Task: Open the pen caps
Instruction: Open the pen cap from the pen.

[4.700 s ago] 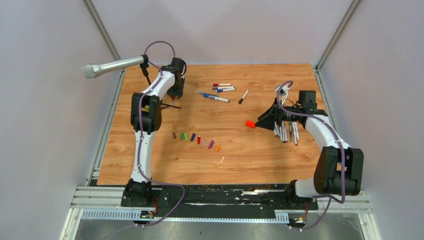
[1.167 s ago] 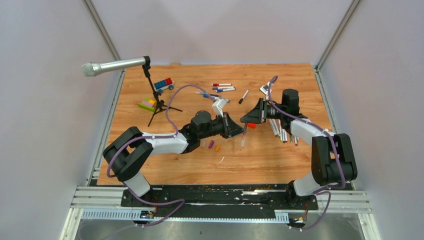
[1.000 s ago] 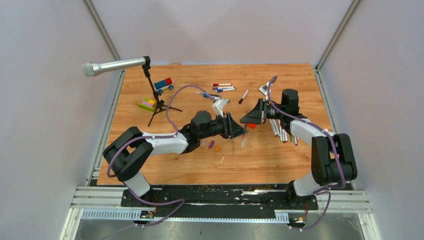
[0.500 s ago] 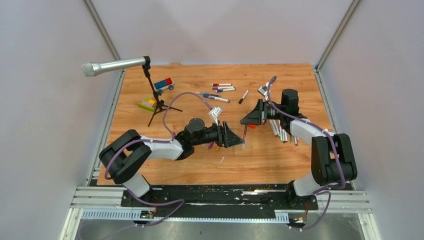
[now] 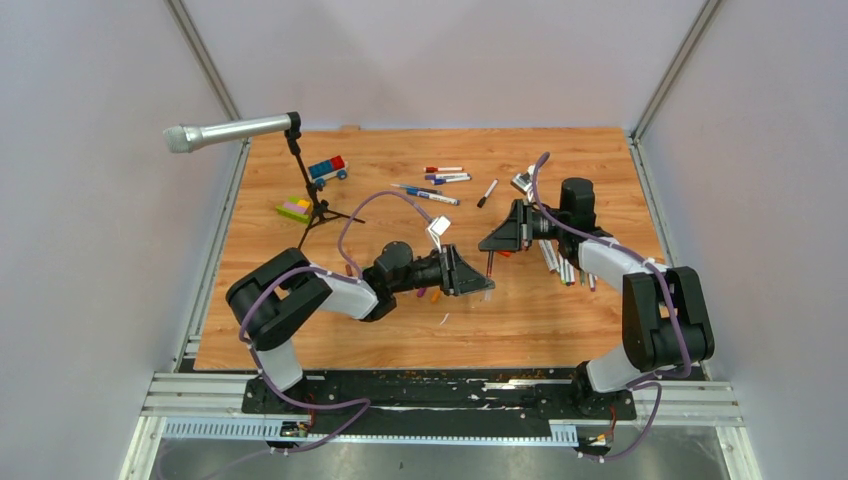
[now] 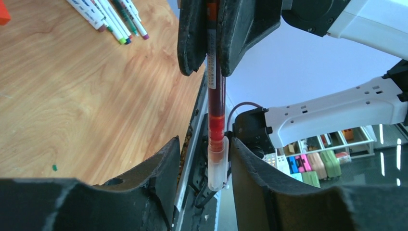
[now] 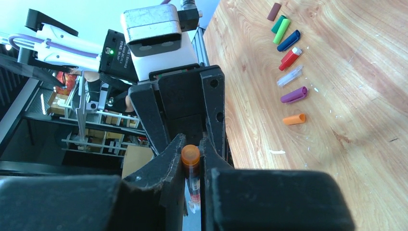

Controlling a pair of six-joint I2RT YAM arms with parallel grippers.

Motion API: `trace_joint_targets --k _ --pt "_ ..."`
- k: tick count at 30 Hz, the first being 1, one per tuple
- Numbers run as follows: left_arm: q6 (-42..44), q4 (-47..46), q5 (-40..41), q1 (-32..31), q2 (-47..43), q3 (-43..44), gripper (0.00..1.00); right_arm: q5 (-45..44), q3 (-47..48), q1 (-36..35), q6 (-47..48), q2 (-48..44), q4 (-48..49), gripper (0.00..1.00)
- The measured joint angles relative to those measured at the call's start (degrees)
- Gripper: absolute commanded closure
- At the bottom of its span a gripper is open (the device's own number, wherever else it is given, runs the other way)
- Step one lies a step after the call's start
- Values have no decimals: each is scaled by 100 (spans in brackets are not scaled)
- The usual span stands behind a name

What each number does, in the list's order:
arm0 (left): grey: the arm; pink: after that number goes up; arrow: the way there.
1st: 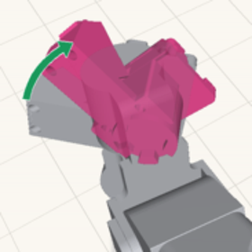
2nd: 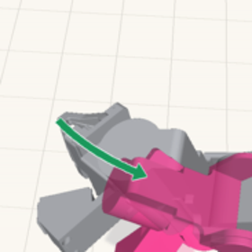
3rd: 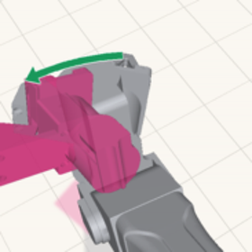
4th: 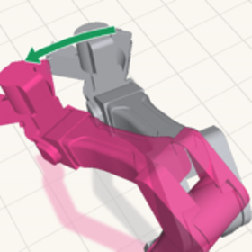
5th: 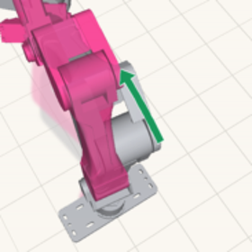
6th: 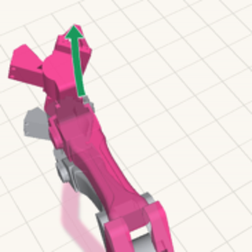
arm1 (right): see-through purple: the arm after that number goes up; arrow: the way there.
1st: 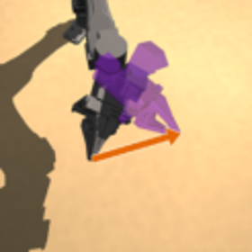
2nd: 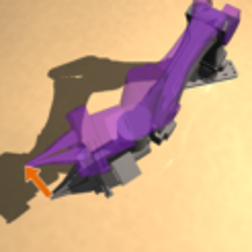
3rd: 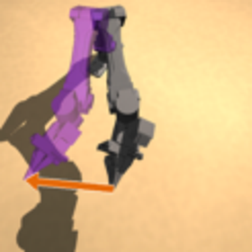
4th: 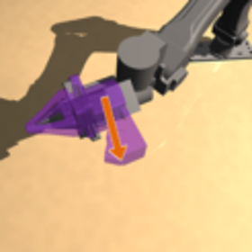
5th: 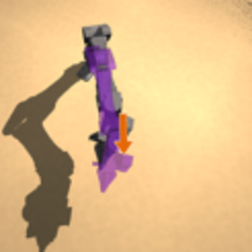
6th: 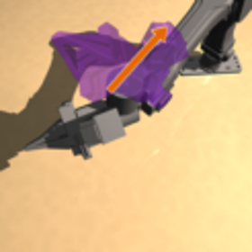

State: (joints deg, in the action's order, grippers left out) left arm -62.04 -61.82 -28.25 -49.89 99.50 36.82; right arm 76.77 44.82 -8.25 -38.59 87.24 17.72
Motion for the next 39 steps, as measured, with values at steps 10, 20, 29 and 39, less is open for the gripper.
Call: trace_joint_targets --k 10,20,29,39 --pt "-664 -1049 -122 -70 468 2 100 70 2 -9 -11 0 22 100" --pt "-529 -575 -127 -72 227 -48 100 343 793 24 2118 20 -1987 23" --pt "636 1790 107 -72 -1414 -197 100 592 1248 623 5340 -361 -4688 15" --pt "2507 5722 737 -76 -2782 334 100 -142 2046 640 12909 -483 -9593 0"
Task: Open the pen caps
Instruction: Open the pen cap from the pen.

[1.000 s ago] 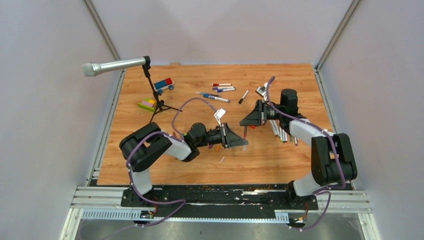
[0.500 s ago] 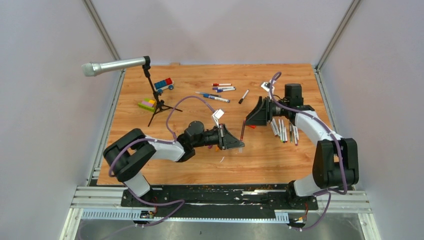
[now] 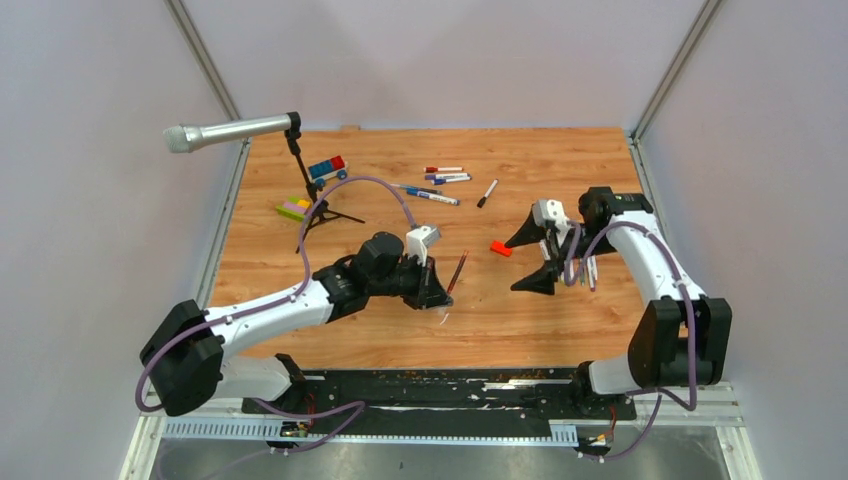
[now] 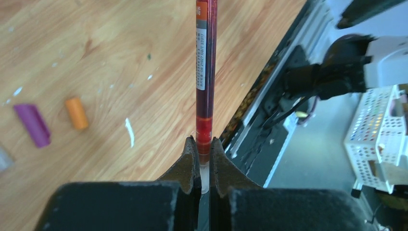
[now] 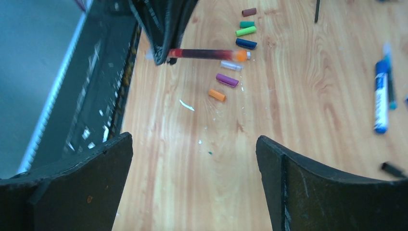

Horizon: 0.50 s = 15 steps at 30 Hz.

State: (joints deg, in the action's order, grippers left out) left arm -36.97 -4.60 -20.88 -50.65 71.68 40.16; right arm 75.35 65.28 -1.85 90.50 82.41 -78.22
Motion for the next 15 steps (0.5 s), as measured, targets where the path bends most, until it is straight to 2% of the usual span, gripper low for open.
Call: trace_joint_targets --k 2,6,10,15 --pt "275 656 33 0 0 179 100 -269 0 -111 984 -197 -402 0" --pt "553 1530 -151 2 101 466 100 -682 52 -448 1930 -610 -686 0" --pt "581 1690 -640 0 367 658 100 -1353 63 -1003 1987 -1043 -275 1" --pt "566 1668 -1462 0 887 953 100 -2232 24 -1996 1797 -1228 243 14"
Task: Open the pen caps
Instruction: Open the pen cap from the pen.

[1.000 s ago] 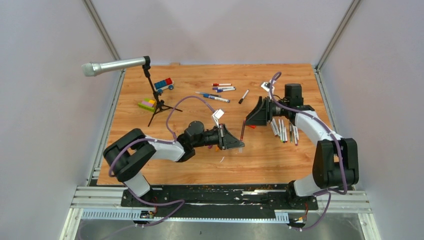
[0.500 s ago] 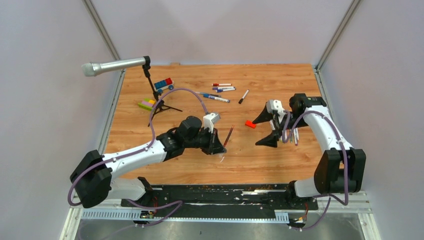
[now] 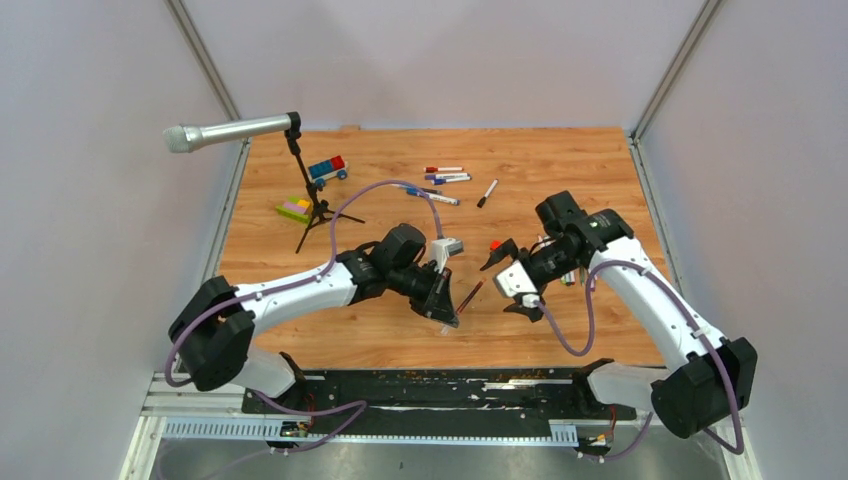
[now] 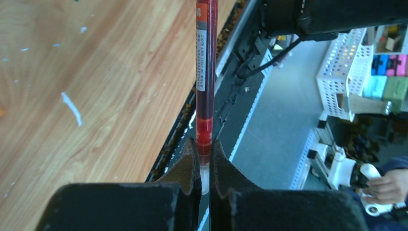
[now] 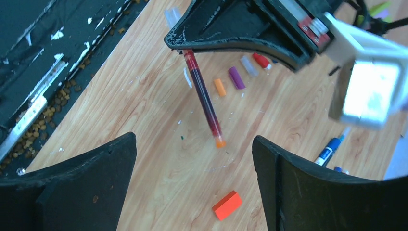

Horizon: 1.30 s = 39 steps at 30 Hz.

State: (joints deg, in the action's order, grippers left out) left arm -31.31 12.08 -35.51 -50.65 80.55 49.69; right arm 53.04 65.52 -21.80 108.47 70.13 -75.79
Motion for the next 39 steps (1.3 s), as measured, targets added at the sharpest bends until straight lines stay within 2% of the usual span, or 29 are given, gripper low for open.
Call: trace_joint_targets --k 10,12,14,20,25,27,32,39 --pt "-46 -155 -1019 0 584 258 100 -1729 -219 -1749 -822 387 837 59" --pt "-79 -216 -1141 0 625 258 100 -2033 -221 -2057 -997 476 994 73" --pt "-96 -280 -1239 0 662 258 100 -2310 -234 -2304 -1134 551 1132 99" --pt "-85 -269 -1259 2 726 247 100 -2774 -415 -2566 -1329 501 1368 100" --pt "107 -424 -1178 26 730 234 100 -2833 -610 -2312 -1207 249 1576 100" --pt "280 -487 -1167 68 719 247 100 -2820 -608 -1880 -1003 195 1574 100" --pt "787 682 -1622 -11 621 -72 100 -3530 -562 20 -396 203 1609 100" --pt "1141 1432 -1692 -37 535 -146 100 -3589 -179 1224 -83 557 1779 100"
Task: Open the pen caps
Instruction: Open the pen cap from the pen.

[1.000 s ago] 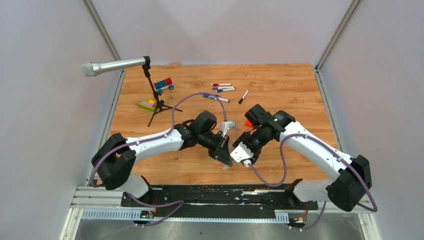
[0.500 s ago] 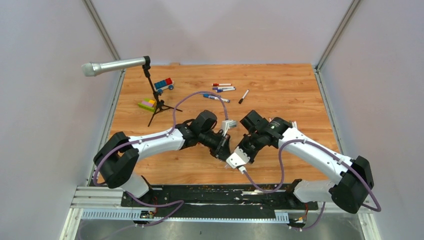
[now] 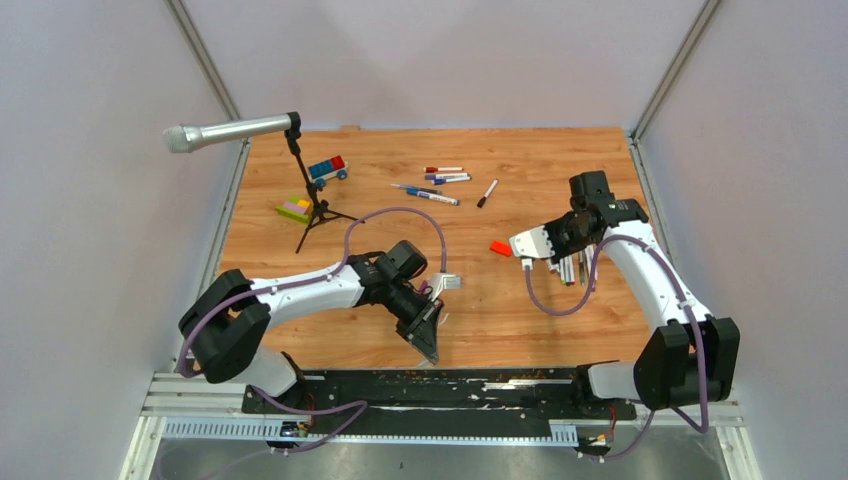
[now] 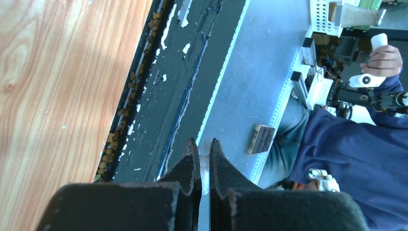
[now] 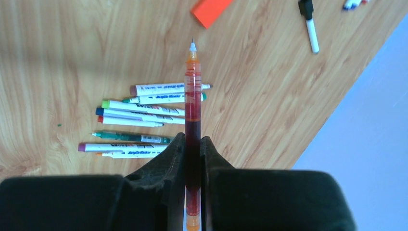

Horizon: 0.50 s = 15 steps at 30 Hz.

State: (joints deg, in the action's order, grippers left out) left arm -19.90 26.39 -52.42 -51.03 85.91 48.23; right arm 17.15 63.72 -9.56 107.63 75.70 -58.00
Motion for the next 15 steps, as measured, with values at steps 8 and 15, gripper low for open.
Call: trace_joint_targets --k 8,15 --pt "-245 -439 981 4 -719 -79 100 345 -76 605 -2264 238 697 100" --pt "-817 -1521 2568 4 -1582 -649 100 730 -492 1266 -5722 372 1449 100"
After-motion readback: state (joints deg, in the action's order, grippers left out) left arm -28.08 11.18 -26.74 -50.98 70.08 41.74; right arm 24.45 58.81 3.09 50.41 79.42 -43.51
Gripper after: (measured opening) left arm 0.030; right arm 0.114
